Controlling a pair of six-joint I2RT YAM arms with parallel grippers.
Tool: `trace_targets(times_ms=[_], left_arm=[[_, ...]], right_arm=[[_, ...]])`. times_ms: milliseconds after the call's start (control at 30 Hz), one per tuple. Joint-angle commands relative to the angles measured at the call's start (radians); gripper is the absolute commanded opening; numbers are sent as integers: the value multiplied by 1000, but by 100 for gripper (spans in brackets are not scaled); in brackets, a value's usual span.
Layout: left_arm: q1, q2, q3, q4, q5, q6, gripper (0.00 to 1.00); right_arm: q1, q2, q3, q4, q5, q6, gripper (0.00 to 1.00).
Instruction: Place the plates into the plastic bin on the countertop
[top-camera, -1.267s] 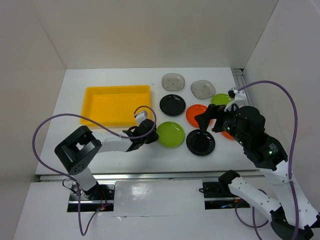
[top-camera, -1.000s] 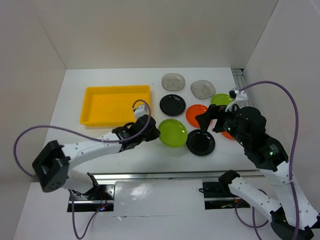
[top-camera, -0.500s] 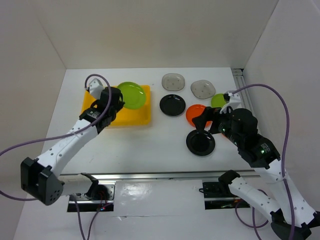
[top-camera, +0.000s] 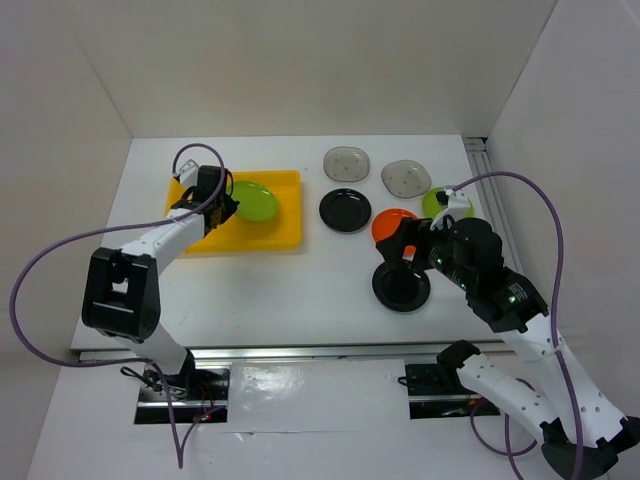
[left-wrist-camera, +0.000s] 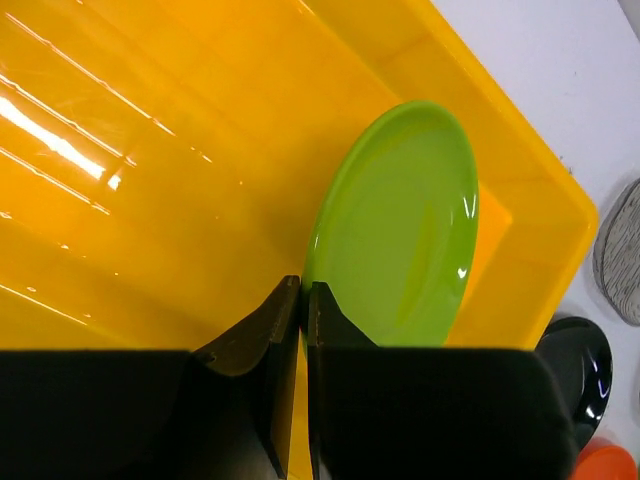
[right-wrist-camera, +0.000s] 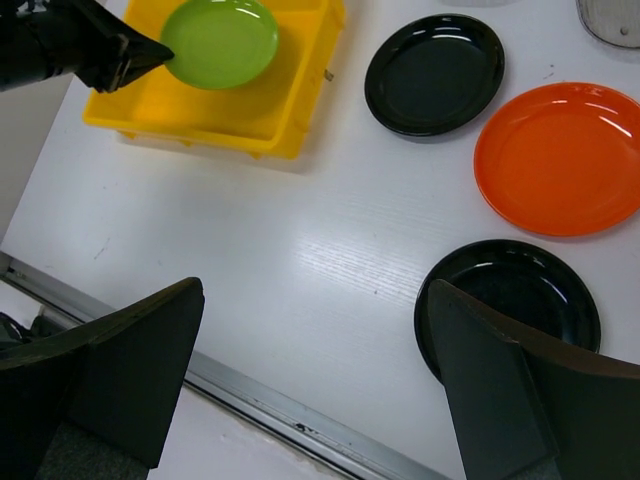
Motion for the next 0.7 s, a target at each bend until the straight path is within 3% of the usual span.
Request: trace_targets(times_ms=[0, 33, 133, 333, 433, 533, 667], left_arm=[[13, 9, 22, 83, 56, 13, 4], [13, 20, 22, 92, 95, 30, 16], [13, 31, 22, 107, 122, 50, 71], [-8, -113, 32, 100, 100, 98, 86], [-138, -197, 12, 90, 99, 164, 92], [-311, -227, -27, 150, 207, 153, 93], [-526, -74, -80, 352, 391, 159, 100]], right_arm=[[-1, -3, 0, 80, -22, 3, 100], [-1, -3, 0, 80, -33, 12, 100], [-1, -3, 0, 80, -45, 12, 100], [-1, -49, 40, 77, -1, 12, 100], [-1, -8, 106, 11, 75, -11, 100], [-1, -8, 156, -27, 158, -11, 100], [-1, -17, 201, -39, 218, -29, 100]])
